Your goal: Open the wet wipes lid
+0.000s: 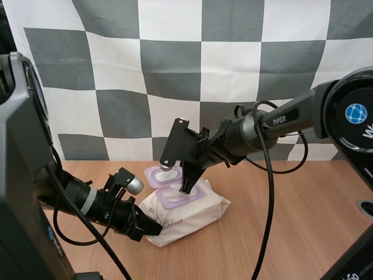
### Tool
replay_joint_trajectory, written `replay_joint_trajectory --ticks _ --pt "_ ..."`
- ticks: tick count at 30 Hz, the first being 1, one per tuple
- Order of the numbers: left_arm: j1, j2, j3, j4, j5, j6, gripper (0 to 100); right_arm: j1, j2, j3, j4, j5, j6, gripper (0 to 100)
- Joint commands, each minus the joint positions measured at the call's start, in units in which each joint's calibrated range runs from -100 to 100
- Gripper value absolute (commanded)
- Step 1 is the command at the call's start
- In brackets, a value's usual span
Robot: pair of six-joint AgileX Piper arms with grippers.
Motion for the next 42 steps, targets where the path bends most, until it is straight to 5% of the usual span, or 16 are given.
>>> replay_joint_trajectory --ticks 1,4,9,11,20,24,27,34,37,42 --pt "0.04 -0.06 0.0 -0.21 -5.71 -0.55 7 0.01 -0.07 -0.06 -0.04 0.17 -0.05 0" --pt "0.04 -0.18 0.0 -0.21 -8.62 -1.75 21 0.01 -0.19 -0.06 -0.04 0.17 -0.05 14" --pt "0.04 -1.45 -0.69 -0.7 -10.19 -5.47 50 0.01 -2.1 -0.06 -0.04 0.17 2.95 53" --pt "0.04 -3.59 -1.32 -0.7 -10.64 -6.88 58 0.01 -4.07 -0.06 -0.04 0.0 4.09 59" --pt "0.23 -23.03 -4.46 -1.38 -21.22 -21.19 61 0.01 -17.55 -0.06 -0.04 0.0 12.32 59" --pt "1.67 -32.57 -7.55 -1.67 -21.65 -26.62 61 0.01 -23.09 1.19 -0.04 0.17 12.63 59" --pt "3.68 -40.07 -10.89 -6.86 -21.65 -31.82 61 0.01 -27.59 3.11 -0.04 0.02 12.67 59" --pt "11.09 -54.84 -15.6 -22.64 -33.24 -53.95 61 -1.52 -42.57 6.94 -0.18 1.56 17.61 59" --pt "14.62 -60.08 -15.19 -21.15 -47.94 -66.65 61 -5.25 -48.05 8.44 -1.55 4.94 19.1 57" --pt "20.25 -66.97 -13.01 -6.93 -73.97 -86.33 61 -12.76 -57.8 9.72 -6.84 11.38 19.1 45"
